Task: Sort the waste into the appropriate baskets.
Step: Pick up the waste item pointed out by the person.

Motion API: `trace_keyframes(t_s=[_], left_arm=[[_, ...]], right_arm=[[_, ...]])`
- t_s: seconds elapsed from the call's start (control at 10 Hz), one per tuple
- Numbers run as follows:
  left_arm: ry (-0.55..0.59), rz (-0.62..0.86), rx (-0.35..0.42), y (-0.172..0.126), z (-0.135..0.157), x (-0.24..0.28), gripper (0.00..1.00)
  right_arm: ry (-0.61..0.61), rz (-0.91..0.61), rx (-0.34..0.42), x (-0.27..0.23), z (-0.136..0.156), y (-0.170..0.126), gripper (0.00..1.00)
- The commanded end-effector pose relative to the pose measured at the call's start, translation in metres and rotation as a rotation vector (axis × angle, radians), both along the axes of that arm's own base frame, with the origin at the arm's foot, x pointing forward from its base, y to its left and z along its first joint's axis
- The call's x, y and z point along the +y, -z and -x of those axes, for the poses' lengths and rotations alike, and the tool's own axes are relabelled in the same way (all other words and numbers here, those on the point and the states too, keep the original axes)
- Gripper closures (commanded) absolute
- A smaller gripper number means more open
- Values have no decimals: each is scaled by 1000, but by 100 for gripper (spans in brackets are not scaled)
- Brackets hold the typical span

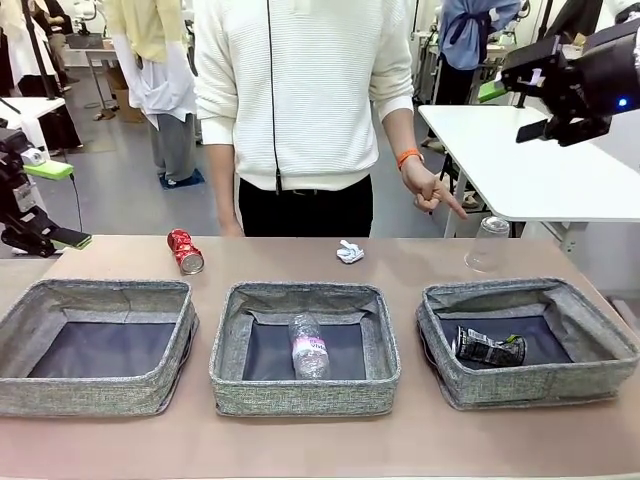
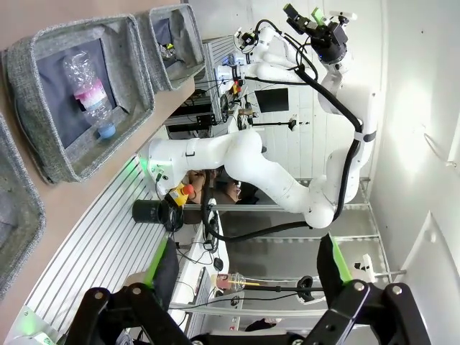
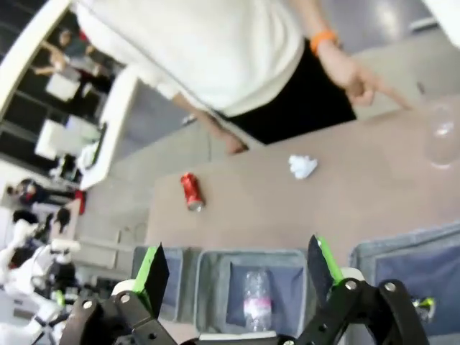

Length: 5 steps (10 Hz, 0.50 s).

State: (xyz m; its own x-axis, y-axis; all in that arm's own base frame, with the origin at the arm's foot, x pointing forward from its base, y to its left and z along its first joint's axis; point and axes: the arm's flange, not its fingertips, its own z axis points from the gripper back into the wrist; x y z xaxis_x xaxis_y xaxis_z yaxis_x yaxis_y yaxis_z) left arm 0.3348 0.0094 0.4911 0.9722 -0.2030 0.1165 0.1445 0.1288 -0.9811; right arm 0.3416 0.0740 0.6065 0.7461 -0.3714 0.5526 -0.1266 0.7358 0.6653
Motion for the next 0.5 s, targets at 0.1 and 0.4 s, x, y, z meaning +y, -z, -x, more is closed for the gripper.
trace_keyframes(t_s=[0.1,0.4], left_arm=[[15,1,-15,-1,1,1,0],[15,1,-15,-1,1,1,0]], right_arm=[[-330,113,-44,-2,-11,14,0],[-969,142,-465,-63,-47,63,0]])
